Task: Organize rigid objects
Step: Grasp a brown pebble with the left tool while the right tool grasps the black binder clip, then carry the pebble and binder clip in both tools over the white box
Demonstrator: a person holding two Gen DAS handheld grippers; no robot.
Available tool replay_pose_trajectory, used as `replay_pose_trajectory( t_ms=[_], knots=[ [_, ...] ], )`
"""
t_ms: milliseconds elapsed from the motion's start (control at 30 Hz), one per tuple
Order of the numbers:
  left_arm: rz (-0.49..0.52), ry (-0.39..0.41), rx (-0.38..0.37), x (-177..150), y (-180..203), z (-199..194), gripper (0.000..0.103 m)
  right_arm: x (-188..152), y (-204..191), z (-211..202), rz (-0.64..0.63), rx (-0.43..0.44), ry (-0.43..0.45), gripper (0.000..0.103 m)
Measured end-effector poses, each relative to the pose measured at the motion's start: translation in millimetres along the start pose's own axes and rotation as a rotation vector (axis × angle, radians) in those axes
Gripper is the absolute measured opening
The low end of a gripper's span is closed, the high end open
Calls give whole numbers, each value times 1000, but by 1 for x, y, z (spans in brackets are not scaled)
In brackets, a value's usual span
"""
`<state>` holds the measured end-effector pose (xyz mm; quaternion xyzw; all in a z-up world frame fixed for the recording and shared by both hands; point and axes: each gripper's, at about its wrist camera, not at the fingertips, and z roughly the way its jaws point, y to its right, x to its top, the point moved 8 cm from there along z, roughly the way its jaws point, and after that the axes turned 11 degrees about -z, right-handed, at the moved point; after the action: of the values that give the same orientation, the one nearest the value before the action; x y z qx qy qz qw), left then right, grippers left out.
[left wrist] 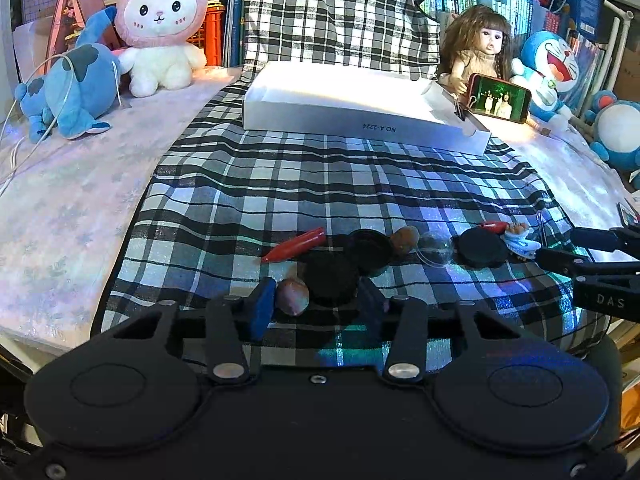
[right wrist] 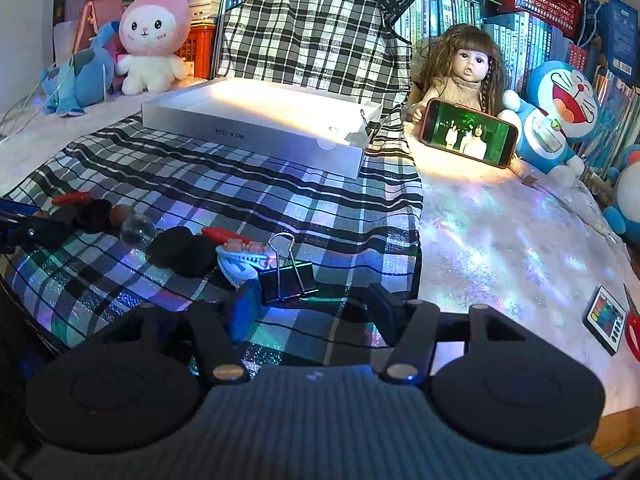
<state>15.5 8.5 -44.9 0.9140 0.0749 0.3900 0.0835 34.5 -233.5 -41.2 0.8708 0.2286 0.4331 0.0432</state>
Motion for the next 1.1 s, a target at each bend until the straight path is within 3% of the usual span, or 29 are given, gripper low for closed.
replay_pose_trajectory(
  t_ms=[233,467,567,767,1100],
  knots=[
    [9,6,-3,-3,-3,-4,32,2,-2,10,-8,18,0,70],
    [29,25,5,-5,-11,-15,32,3,1,16,30,45,1,62],
    [16,25,9,-4,-14,-13,30,4,0,18,43,58,6,53],
    [10,29,-7,-5,-11,-3,18,5,-6,17,39,64,14,38],
    [13,69,-24,9,-3,-2,17,11,-4,7,104,65,29,37]
  ],
)
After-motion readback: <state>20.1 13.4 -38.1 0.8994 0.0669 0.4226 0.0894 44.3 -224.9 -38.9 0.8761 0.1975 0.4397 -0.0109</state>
